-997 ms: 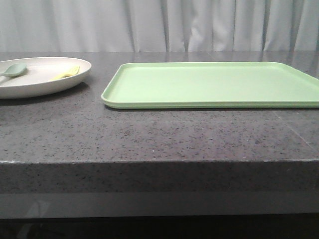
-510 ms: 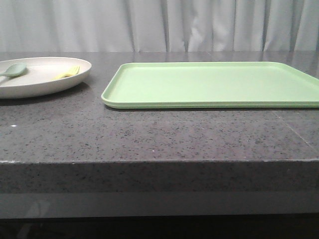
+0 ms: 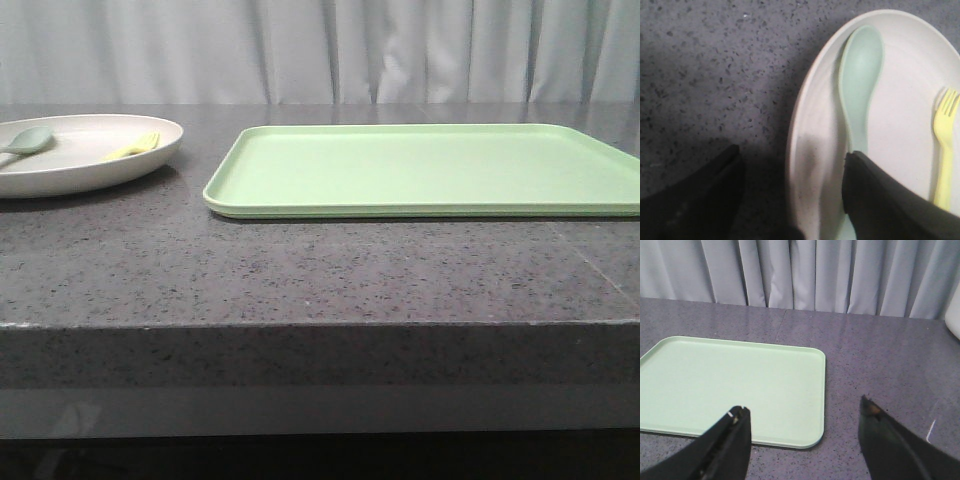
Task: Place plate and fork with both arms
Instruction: 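Grip the plate rim nearest the robot with the left gripper, then lift the plate with the left gripper and carry it over the tray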
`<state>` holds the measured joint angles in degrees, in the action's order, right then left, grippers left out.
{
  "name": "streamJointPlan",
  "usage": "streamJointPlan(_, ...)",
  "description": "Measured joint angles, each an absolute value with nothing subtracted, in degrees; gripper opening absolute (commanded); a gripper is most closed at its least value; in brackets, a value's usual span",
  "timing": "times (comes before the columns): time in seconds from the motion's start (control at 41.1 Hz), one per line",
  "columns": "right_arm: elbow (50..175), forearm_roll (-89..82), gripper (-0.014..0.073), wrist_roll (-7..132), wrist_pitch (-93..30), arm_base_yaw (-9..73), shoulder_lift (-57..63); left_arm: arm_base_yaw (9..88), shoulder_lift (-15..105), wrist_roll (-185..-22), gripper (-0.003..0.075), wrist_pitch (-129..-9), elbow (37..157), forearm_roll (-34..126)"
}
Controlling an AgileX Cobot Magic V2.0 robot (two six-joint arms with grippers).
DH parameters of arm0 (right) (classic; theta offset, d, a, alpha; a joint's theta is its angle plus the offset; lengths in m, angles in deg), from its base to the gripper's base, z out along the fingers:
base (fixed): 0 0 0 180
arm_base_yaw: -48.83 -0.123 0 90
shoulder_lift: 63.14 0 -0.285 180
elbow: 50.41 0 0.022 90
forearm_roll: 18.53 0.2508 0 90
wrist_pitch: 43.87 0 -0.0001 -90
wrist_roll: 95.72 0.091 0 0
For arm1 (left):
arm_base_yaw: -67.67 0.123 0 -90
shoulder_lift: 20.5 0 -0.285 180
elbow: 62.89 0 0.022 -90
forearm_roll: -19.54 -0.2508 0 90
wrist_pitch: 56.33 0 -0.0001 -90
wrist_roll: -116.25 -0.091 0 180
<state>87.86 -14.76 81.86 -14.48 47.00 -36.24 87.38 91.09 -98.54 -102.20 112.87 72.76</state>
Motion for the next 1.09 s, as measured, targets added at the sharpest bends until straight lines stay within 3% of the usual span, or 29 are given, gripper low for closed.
streamJointPlan(0.267, 87.86, -14.76, 0.0488, 81.86, -14.48, 47.0, -36.24, 87.38, 92.11, -98.58, 0.0149, -102.09, 113.01, 74.05)
streamJointPlan(0.656, 87.86, -14.76, 0.0488, 81.86, -14.48, 47.0, -36.24, 87.38, 92.11, -98.69, -0.002, -102.1, 113.01, 75.31)
streamJointPlan(1.094, 87.86, -14.76, 0.0488, 81.86, -14.48, 47.0, -36.24, 86.04, 91.4, -99.0, -0.002, -101.73, 113.01, 82.41)
